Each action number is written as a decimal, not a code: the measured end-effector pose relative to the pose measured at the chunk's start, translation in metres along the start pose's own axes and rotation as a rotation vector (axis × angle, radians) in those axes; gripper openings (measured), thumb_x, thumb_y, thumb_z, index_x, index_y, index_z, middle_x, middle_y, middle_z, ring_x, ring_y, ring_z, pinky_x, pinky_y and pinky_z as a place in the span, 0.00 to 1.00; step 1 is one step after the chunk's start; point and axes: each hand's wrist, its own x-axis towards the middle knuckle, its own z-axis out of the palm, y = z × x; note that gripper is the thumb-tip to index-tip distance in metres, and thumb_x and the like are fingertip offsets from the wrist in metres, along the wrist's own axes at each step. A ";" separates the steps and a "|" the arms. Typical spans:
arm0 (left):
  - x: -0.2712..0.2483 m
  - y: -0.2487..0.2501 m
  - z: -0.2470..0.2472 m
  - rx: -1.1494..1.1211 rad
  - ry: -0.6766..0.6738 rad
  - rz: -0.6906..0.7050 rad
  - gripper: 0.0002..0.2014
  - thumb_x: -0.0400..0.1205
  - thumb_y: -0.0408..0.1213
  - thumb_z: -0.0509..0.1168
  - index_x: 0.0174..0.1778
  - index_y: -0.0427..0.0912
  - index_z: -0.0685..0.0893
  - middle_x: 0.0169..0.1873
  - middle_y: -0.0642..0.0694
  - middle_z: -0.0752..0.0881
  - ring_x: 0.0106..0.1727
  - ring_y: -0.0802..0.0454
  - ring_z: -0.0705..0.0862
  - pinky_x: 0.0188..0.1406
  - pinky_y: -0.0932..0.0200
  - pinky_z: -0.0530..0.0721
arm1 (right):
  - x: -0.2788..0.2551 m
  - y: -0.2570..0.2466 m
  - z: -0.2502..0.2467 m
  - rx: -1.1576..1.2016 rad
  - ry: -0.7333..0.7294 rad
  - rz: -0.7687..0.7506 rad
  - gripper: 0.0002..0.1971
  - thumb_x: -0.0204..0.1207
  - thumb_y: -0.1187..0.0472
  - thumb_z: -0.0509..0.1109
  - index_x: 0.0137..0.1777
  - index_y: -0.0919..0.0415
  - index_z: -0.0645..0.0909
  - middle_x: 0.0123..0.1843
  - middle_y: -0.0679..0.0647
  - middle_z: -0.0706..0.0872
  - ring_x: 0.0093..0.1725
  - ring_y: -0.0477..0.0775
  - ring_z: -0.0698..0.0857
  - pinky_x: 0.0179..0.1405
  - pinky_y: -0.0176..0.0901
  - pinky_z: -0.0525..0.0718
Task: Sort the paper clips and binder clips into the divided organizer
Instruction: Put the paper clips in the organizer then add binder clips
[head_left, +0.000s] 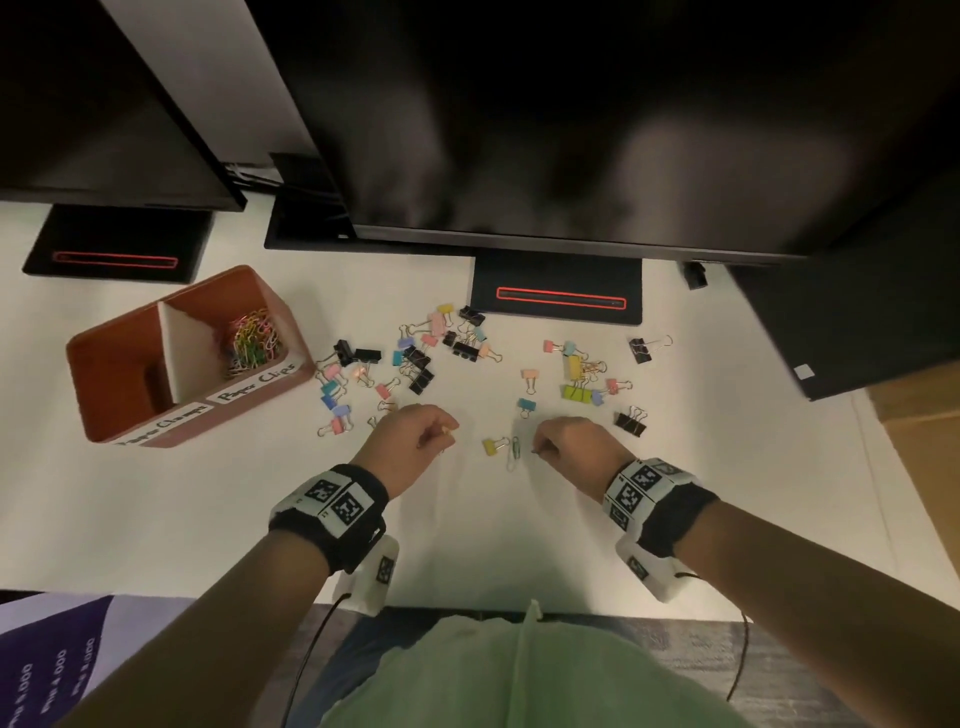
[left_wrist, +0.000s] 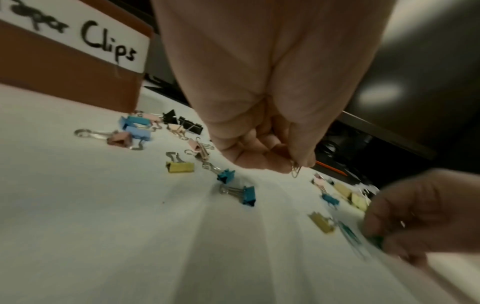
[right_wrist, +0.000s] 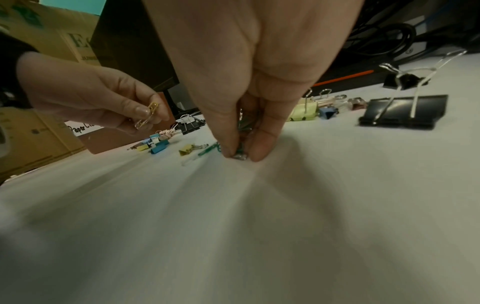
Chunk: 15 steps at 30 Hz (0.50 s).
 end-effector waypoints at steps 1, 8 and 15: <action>-0.001 0.001 0.002 0.016 -0.021 0.024 0.10 0.80 0.36 0.65 0.57 0.45 0.83 0.43 0.47 0.84 0.46 0.51 0.83 0.53 0.58 0.83 | 0.000 -0.004 0.001 0.013 -0.002 0.024 0.11 0.80 0.62 0.61 0.57 0.61 0.82 0.57 0.58 0.85 0.55 0.58 0.83 0.58 0.47 0.81; 0.021 0.030 0.032 0.443 -0.237 0.334 0.20 0.81 0.38 0.63 0.70 0.47 0.74 0.48 0.45 0.84 0.52 0.46 0.82 0.56 0.48 0.81 | -0.002 -0.004 -0.002 0.049 0.005 0.168 0.11 0.78 0.65 0.62 0.57 0.60 0.83 0.57 0.58 0.86 0.56 0.59 0.83 0.58 0.46 0.81; 0.047 0.045 0.042 0.909 -0.272 0.439 0.12 0.83 0.43 0.59 0.61 0.50 0.79 0.54 0.49 0.85 0.60 0.47 0.78 0.62 0.49 0.71 | -0.009 -0.001 -0.002 0.082 0.057 0.187 0.11 0.77 0.67 0.63 0.54 0.61 0.84 0.55 0.58 0.85 0.55 0.58 0.83 0.55 0.42 0.79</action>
